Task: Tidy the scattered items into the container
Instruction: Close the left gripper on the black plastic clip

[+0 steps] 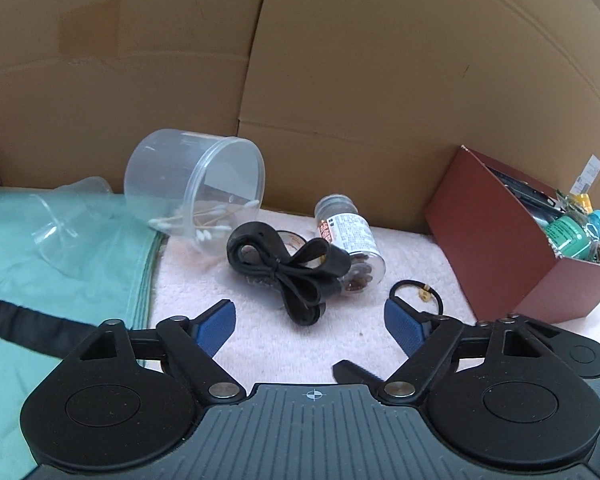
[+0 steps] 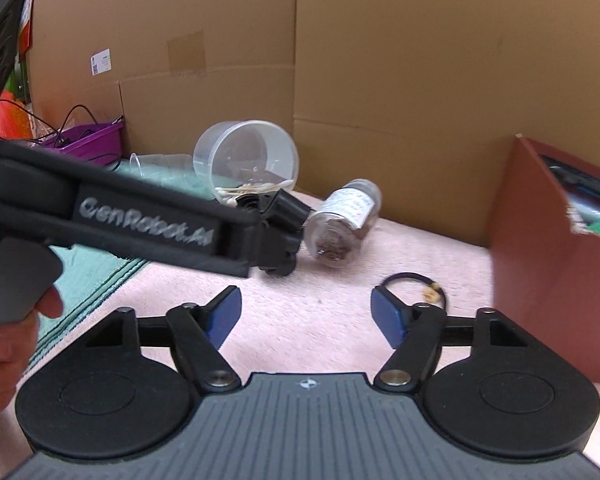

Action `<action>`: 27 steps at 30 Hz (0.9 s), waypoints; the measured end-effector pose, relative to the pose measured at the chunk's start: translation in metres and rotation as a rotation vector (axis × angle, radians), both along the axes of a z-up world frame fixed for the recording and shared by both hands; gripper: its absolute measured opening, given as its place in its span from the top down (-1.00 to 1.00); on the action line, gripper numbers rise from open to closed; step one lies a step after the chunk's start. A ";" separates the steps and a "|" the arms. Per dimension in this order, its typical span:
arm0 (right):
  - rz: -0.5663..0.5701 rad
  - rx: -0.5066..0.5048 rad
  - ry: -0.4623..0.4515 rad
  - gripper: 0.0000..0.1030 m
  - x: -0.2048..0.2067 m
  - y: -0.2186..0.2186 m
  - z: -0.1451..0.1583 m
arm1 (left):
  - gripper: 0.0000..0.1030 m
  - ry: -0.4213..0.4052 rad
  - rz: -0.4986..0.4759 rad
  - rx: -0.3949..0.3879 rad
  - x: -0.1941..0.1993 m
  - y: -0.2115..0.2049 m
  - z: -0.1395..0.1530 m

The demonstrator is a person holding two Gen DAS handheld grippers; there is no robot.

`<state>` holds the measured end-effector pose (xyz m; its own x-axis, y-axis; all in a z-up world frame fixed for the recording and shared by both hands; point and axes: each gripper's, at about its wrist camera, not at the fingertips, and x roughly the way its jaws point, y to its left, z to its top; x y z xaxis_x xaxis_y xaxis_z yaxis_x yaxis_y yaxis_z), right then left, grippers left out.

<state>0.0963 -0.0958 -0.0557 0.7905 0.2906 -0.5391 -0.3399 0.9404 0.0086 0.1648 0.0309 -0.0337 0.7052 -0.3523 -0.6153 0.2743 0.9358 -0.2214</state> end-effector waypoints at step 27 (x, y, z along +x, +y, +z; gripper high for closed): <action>0.062 0.092 0.075 0.38 0.055 0.018 -0.017 | -0.48 0.019 -0.034 -0.032 0.042 0.000 -0.023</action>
<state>0.1511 -0.0781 -0.0732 0.7278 0.3890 -0.5648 -0.3929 0.9115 0.1215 0.2066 0.0312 -0.0570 0.6806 -0.3953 -0.6168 0.3011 0.9185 -0.2563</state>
